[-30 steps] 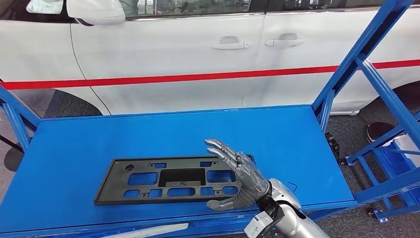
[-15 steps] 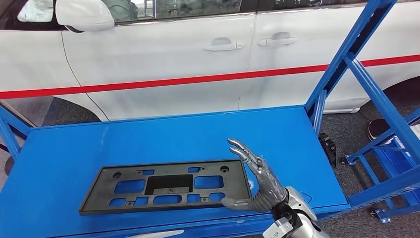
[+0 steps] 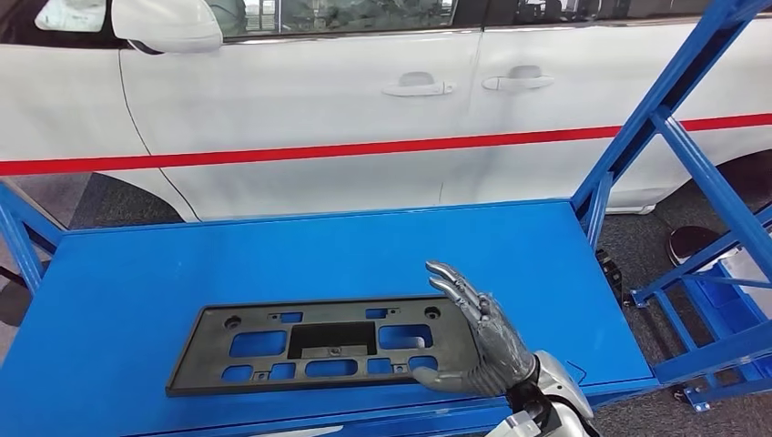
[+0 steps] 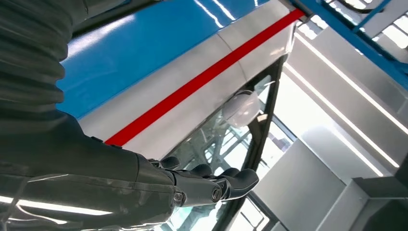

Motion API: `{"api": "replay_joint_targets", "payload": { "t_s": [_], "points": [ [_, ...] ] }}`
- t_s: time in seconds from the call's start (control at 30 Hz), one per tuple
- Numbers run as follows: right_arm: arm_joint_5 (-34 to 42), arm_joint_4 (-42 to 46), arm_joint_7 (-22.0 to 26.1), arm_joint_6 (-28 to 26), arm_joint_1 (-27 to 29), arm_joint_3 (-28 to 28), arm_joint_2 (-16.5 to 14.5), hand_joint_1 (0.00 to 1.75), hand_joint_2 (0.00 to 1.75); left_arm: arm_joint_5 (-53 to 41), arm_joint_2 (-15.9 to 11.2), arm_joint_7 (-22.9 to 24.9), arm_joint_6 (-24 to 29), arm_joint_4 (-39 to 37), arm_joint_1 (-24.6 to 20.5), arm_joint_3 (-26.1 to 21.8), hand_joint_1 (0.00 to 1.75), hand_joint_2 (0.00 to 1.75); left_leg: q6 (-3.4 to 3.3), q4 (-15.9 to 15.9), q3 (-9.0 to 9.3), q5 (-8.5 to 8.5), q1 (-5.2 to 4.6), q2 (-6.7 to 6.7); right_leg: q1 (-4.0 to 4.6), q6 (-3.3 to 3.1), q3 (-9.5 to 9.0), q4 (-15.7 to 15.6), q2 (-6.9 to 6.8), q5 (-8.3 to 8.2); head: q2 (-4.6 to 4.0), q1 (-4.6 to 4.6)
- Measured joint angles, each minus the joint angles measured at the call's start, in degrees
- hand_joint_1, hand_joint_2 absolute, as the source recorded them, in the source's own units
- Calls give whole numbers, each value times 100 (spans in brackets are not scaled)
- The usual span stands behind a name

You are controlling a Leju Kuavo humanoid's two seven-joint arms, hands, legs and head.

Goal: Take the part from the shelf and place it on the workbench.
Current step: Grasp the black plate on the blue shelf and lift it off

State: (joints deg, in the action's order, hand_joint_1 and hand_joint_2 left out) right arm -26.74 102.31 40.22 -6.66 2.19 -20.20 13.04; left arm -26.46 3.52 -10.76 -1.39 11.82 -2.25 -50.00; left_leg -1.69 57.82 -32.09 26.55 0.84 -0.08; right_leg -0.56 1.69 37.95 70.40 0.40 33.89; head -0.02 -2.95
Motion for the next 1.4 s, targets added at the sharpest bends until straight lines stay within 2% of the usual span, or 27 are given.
{"api": "replay_joint_targets", "payload": {
  "t_s": [0.03, 0.07, 0.1, 0.17, 0.2, 0.27, 0.37, 0.43, 0.5, 0.53, 0.57, 0.6, 0.63, 0.7, 0.77, 0.83, 0.9, 0.97, 1.0, 1.03, 1.07, 1.1, 1.13, 1.17, 1.23, 1.3, 1.4],
  "points": [
    [-51, 32, 0, -14, 114, 62, -1, 0, 175, -4, 0, 2, 1, 0, 9, -2, 0, 0, -4, 2, -1, 4, -3, 0, -7, 15, 153, 293, -1, 89, 0, 0],
    [-89, 59, 0, -37, 213, 104, -2, 0, 175, -11, 0, 4, 1, 0, 18, -3, 0, 0, -4, 5, 0, 9, -5, 2, -12, 23, 223, 402, -2, 67, 0, 0],
    [-111, 81, 0, -63, 299, 128, -3, 0, 175, -22, 0, 5, 0, 0, 23, -4, 0, 0, -1, 7, 5, 15, -5, 4, -16, 21, 176, 275, -5, -68, 0, 0],
    [-170, 151, 0, -108, 486, 185, -14, 0, 175, -55, 0, 5, -5, 0, 21, -5, 0, 0, 16, 8, 26, 30, -5, 6, -16, -14, -175, -463, -17, -479, 0, 0],
    [-206, 193, 0, -121, 594, 226, -20, 0, 175, -78, 0, 4, -12, 0, 19, -5, 0, 0, 34, 15, 34, 42, -16, 0, -2, -45, -357, -840, -25, -616, 0, 0],
    [-297, 296, -1, -122, 806, 332, -27, 0, 175, -117, 0, 2, -33, 0, 19, -5, 0, 0, 89, 19, 38, 59, -32, -10, 29, -104, -528, -1212, -29, -691, 0, -1],
    [-371, 453, 0, -23, 1086, 526, -28, 0, 175, -169, -8, 21, -55, 0, 14, -5, 0, 0, 192, 61, 33, 116, -32, -3, 14, -193, -553, -1279, -17, -701, 0, -1],
    [-415, 530, 0, 87, 1204, 692, -28, 0, 175, -223, -19, 82, -55, 0, 5, -4, 0, 0, 236, 427, -109, 364, -25, 0, -17, -259, -585, -1328, -29, -722, 0, -1],
    [-488, 574, 0, 149, 1306, 867, -28, 0, 175, -276, -23, 160, -43, 0, 6, -2, 0, 0, 256, 1173, -437, 751, -12, -1, -2, -291, -590, -1328, -38, -716, 0, -1],
    [-523, 591, 0, 170, 1369, 951, -28, 0, 175, -295, -23, 195, -31, 0, 12, -2, 0, 0, 265, 1492, -582, 867, -8, 0, 3, -295, -592, -1325, -40, -713, 0, -1],
    [-553, 610, 0, 194, 1438, 1034, -28, 0, 175, -317, -25, 231, -15, 0, 20, -1, 0, 0, 272, 1649, -653, 880, -7, 0, 6, -297, -595, -1322, -40, -710, 0, -2],
    [-574, 630, 0, 224, 1504, 1111, -28, 0, 175, -331, -29, 266, 1, 0, 26, -1, 0, 0, 273, 1567, -612, 773, -6, 0, 6, -293, -601, -1316, -37, -705, 0, -2],
    [-588, 656, 0, 261, 1559, 1186, -28, 0, 175, -344, -34, 294, 13, 0, 29, -1, 0, 0, 268, 1284, -475, 587, -4, 1, 5, -284, -609, -1308, -32, -697, 0, -2],
    [-606, 707, -1, 329, 1621, 1318, -28, 0, 175, -370, -46, 336, 21, 0, 22, -1, 0, 0, 237, 496, -107, 244, -6, -1, 18, -241, -612, -1264, -18, -668, 0, -1],
    [-605, 749, -1, 388, 1652, 1417, -28, 0, 175, -399, -51, 353, 21, 0, 10, -1, 0, 0, 186, 100, 72, 144, -15, -9, 40, -185, -593, -1225, -6, -650, 0, 0],
    [-587, 788, 0, 427, 1687, 1488, -29, 0, 175, -422, -50, 346, 16, 0, 10, -1, 0, 0, 125, 75, 76, 142, -23, -16, 42, -134, -582, -1223, -2, -655, 0, 0],
    [-554, 839, -1, 443, 1740, 1549, -44, 0, 87, -435, -51, 280, -17, 0, 16, -1, 0, 0, 56, 40, 79, 109, -10, -9, 28, -79, -540, -1104, -5, -556, 0, 0],
    [-528, 903, -1, 430, 1805, 1587, -72, 0, 0, -441, -53, 144, -82, 0, 16, -1, 0, 0, 0, 22, 75, 73, 3, 4, 12, -22, -307, -564, -11, -214, 0, 0],
    [-522, 930, 0, 420, 1833, 1594, -91, 0, 0, -445, -54, 76, -114, 0, 17, -1, 0, 0, -14, 25, 65, 64, 0, 8, 6, 0, -135, -179, -13, -6, 0, 0],
    [-516, 945, 0, 412, 1854, 1594, -112, 0, 44, -452, -55, 26, -137, 0, 19, -1, 0, 0, -22, 32, 55, 56, -4, 11, 0, 13, 15, 165, -13, 145, 0, 0],
    [-507, 953, 0, 409, 1867, 1588, -133, 0, 87, -462, -55, -4, -150, 0, 21, -1, 0, 0, -25, 37, 47, 54, -8, 13, -4, 17, 89, 357, -13, 199, 0, 0],
    [-497, 961, 0, 407, 1874, 1572, -156, 0, 131, -478, -55, -29, -161, 0, 22, -1, 0, 0, -25, 42, 42, 53, -11, 13, -6, 12, 66, 349, -13, 144, 0, 0],
    [-486, 975, 0, 405, 1876, 1544, -174, 0, 175, -500, -55, -52, -167, 0, 23, -1, 0, 0, -21, 44, 42, 55, -13, 9, -5, -6, -80, 95, -13, -23, 0, 0],
    [-479, 993, 0, 403, 1875, 1509, -190, 0, 175, -522, -54, -75, -170, 0, 24, -1, 0, 0, -15, 45, 44, 57, -16, 6, 0, -35, -292, -295, -13, -226, 0, 0],
    [-481, 1034, 0, 397, 1867, 1408, -210, 0, 175, -578, -49, -122, -178, 0, 22, -1, 0, 0, 21, 46, 38, 58, -28, -2, 39, -114, -673, -1042, -18, -493, 0, 0],
    [-506, 1050, 0, 393, 1848, 1268, -219, 0, 175, -623, -44, -151, -185, 0, 19, -1, 0, 0, 86, 40, 24, 42, -28, -3, 83, -170, -763, -1271, -24, -525, 0, 0],
    [-519, 1035, 0, 398, 1735, 988, -220, 0, 175, -664, -45, -189, -186, 0, 14, -1, 0, 0, 193, 85, 2, 78, -23, -3, 57, -253, -762, -1359, -35, -614, 0, 0]
  ]
}}
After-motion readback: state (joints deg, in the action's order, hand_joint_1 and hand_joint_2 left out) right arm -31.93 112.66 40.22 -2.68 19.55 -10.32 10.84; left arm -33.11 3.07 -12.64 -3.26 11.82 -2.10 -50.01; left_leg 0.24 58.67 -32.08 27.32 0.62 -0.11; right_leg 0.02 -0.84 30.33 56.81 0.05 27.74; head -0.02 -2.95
